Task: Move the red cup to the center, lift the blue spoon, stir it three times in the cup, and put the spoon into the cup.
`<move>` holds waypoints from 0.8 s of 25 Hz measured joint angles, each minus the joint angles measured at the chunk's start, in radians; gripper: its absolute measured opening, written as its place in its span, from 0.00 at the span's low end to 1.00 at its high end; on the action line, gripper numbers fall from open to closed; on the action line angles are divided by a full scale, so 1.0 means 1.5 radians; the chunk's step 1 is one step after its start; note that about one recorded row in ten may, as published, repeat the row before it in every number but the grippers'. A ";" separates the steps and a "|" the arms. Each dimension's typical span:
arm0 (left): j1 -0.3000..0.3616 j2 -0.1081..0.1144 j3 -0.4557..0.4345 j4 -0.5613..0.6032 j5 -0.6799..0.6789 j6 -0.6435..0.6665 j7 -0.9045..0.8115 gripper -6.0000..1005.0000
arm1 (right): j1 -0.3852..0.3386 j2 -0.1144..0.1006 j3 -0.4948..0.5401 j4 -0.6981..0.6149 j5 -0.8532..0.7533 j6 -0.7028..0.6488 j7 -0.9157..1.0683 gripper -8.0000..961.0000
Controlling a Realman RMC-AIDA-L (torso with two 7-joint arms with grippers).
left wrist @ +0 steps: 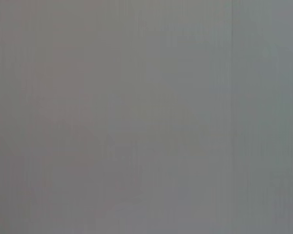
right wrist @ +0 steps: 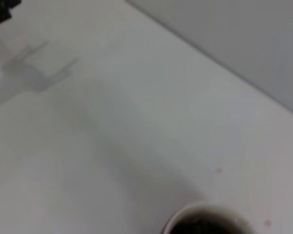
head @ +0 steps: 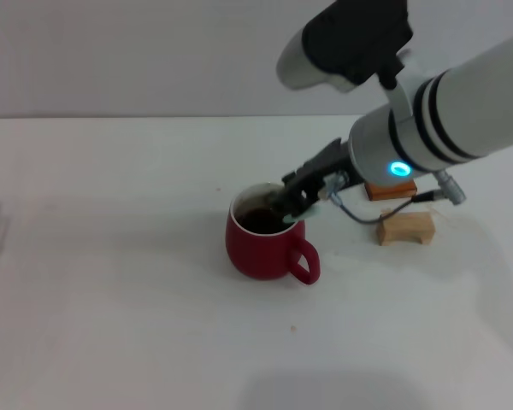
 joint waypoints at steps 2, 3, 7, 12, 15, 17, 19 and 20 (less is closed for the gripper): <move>0.000 0.000 0.000 0.000 0.000 -0.001 0.000 0.84 | -0.009 0.000 0.007 0.012 -0.013 -0.024 0.001 0.30; -0.001 0.000 0.000 0.000 0.000 -0.001 0.000 0.84 | -0.016 0.000 0.008 0.021 -0.026 -0.043 0.001 0.32; -0.003 0.000 0.000 0.000 0.000 -0.004 0.000 0.84 | -0.081 0.001 -0.015 0.070 -0.118 -0.190 -0.001 0.36; -0.005 0.000 0.000 0.000 -0.001 -0.003 0.000 0.84 | -0.256 0.001 -0.091 0.108 -0.239 -0.561 0.002 0.37; -0.004 0.000 -0.001 -0.001 -0.003 -0.002 0.000 0.84 | -0.396 0.001 -0.134 0.031 -0.246 -0.958 0.000 0.38; -0.003 0.000 -0.001 -0.001 -0.004 -0.002 0.000 0.84 | -0.427 0.002 -0.141 0.004 -0.246 -1.046 -0.001 0.39; -0.002 0.000 -0.002 -0.001 -0.004 -0.001 0.000 0.84 | -0.489 0.006 -0.152 -0.073 -0.222 -1.236 -0.002 0.40; -0.002 0.000 -0.002 -0.001 -0.004 -0.001 0.000 0.84 | -0.502 0.006 -0.157 -0.101 -0.194 -1.290 -0.002 0.40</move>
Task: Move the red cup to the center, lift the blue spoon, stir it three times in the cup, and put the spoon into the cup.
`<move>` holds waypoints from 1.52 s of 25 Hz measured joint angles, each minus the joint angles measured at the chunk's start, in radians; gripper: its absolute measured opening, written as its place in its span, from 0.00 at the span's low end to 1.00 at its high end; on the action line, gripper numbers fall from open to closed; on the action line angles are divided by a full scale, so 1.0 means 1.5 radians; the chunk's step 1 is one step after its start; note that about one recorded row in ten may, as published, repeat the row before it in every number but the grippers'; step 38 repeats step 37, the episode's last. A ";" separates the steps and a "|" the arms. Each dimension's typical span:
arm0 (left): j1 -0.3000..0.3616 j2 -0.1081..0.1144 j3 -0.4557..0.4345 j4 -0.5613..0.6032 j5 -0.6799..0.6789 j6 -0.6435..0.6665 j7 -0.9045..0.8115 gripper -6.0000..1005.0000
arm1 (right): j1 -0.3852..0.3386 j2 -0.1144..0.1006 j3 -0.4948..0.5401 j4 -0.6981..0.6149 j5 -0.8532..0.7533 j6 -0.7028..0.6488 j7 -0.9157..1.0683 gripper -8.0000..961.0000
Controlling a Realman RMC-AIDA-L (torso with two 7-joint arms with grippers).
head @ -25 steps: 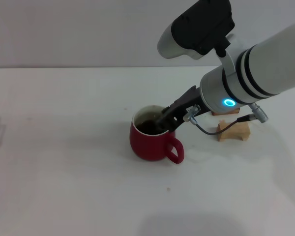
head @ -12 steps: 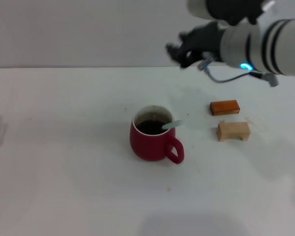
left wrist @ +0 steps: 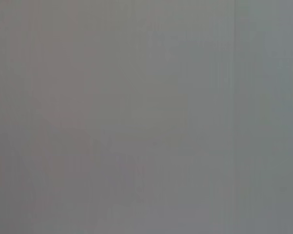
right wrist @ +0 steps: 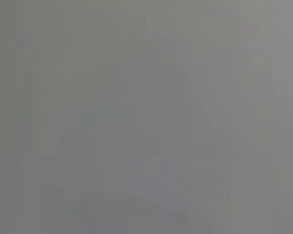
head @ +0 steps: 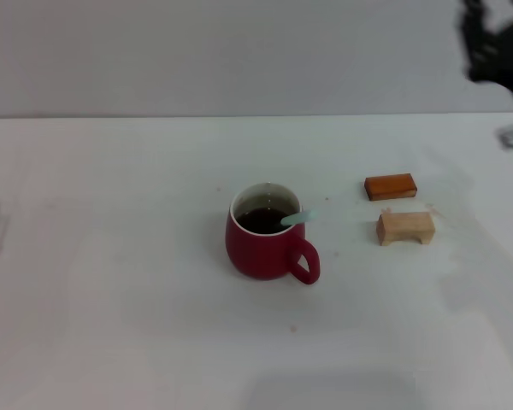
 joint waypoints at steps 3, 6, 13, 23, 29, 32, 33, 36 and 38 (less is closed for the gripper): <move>0.001 0.000 -0.001 0.000 0.000 -0.002 0.000 0.84 | -0.018 -0.002 -0.010 -0.054 0.063 -0.092 0.000 0.41; 0.001 0.000 -0.002 0.000 0.000 -0.002 0.000 0.84 | -0.031 -0.002 -0.021 -0.150 0.130 -0.185 0.000 0.42; 0.002 0.001 -0.003 0.006 0.000 -0.003 0.000 0.84 | -0.027 -0.003 -0.077 -0.279 0.216 -0.356 0.003 0.62; 0.002 0.002 -0.005 0.003 0.000 0.001 0.005 0.84 | -0.036 -0.003 -0.111 -0.329 0.289 -0.428 0.004 0.77; -0.004 0.002 -0.007 0.007 0.000 -0.005 0.009 0.84 | -0.033 -0.004 -0.123 -0.353 0.307 -0.439 0.004 0.77; -0.004 0.002 -0.007 0.008 0.000 -0.005 0.010 0.84 | -0.035 -0.004 -0.124 -0.354 0.307 -0.448 0.004 0.77; -0.003 0.002 -0.008 0.008 0.000 -0.005 0.010 0.84 | -0.036 -0.004 -0.124 -0.353 0.308 -0.454 0.004 0.77; 0.002 0.002 -0.013 0.008 0.000 -0.005 0.010 0.84 | -0.038 -0.004 -0.124 -0.350 0.311 -0.480 0.008 0.77; 0.003 0.002 -0.013 0.008 0.000 -0.005 0.010 0.84 | -0.038 -0.004 -0.124 -0.350 0.311 -0.480 0.008 0.77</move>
